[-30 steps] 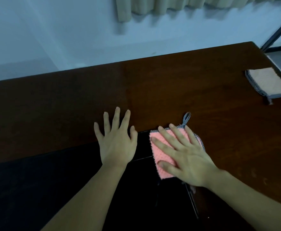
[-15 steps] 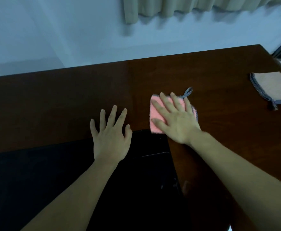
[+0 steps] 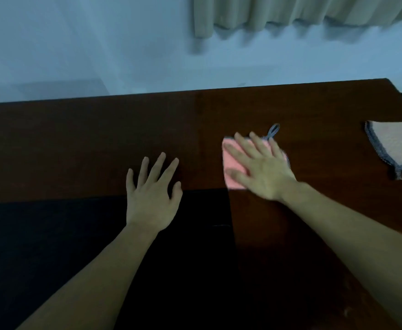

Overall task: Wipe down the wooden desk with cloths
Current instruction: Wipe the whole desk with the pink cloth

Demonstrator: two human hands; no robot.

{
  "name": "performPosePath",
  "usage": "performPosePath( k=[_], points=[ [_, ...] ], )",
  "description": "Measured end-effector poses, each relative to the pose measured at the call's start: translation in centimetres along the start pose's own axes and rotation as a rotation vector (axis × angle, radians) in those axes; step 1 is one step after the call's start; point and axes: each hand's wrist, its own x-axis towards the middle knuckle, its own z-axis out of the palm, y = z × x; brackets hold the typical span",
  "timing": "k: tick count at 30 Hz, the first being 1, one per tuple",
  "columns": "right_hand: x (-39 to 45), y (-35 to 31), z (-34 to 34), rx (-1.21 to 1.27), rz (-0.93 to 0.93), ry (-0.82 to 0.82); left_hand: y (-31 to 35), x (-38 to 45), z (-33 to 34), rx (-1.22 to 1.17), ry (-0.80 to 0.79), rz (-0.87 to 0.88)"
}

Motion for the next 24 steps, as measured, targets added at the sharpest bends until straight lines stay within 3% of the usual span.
performPosePath(
  k=[5, 11, 14, 24],
  points=[
    [0.5, -0.4, -0.6, 0.010, 0.018, -0.035, 0.5, 0.2, -0.1, 0.032, 0.003, -0.025],
    [-9.0, -1.0, 1.8, 0.038, -0.226, -0.037, 5.4, 0.7, -0.6, -0.026, 0.023, -0.021],
    [-10.4, 0.8, 2.5, 0.016, -0.250, -0.063, 9.1, 1.6, 0.3, -0.061, 0.004, 0.008],
    [2.0, 6.2, -0.9, 0.025, 0.042, -0.010, 10.6, 2.2, 2.3, -0.021, -0.008, 0.006]
  ],
)
